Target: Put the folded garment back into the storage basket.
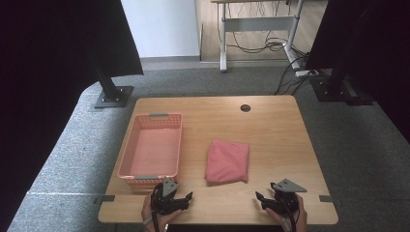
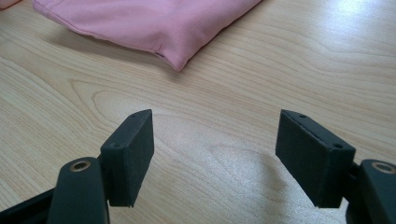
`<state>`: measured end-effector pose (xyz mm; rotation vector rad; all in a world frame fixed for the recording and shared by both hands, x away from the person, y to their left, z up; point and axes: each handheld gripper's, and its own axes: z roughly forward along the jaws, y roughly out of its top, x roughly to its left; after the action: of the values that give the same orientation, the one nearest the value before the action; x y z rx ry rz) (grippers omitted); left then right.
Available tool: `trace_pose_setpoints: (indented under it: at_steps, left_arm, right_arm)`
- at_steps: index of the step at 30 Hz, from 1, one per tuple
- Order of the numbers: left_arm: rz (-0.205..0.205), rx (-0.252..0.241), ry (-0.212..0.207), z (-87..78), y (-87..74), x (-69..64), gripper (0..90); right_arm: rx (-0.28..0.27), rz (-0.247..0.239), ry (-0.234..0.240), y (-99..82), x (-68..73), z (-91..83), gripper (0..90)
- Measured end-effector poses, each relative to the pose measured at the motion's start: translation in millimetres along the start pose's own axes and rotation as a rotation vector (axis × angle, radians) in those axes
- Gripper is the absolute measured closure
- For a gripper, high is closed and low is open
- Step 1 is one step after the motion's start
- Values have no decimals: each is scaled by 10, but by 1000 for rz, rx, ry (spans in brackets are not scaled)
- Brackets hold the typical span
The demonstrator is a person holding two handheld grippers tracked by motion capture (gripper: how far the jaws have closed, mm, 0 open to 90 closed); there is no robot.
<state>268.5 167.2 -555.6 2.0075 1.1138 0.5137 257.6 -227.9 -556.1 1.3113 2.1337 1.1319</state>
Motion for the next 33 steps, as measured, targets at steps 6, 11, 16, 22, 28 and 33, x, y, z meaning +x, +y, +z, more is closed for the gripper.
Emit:
trace_pose_setpoints:
  at_steps: [6, 11, 16, 22, 28, 33]
  left_arm:
    - [-20, -7, -1, -27, 21, -11, 280]
    - [-32, -26, -2, -36, 33, -47, 307]
    - [-30, -41, 10, -31, 47, -85, 324]
    - [-50, -56, 5, -62, 45, -85, 317]
    - [-38, -59, -1, -95, 72, -99, 271]
    - [-18, -71, -19, -127, 117, -131, 252]
  right_arm:
    - [0, 8, 5, -6, 10, 5, 278]
    - [2, 0, 10, -3, 33, 10, 277]
    - [-1, 2, 13, 1, 13, 14, 278]
    - [-4, 3, 14, 0, 10, 4, 277]
    - [-8, 9, 4, -7, 2, -19, 277]
    - [-13, 18, 4, -17, -22, -32, 276]
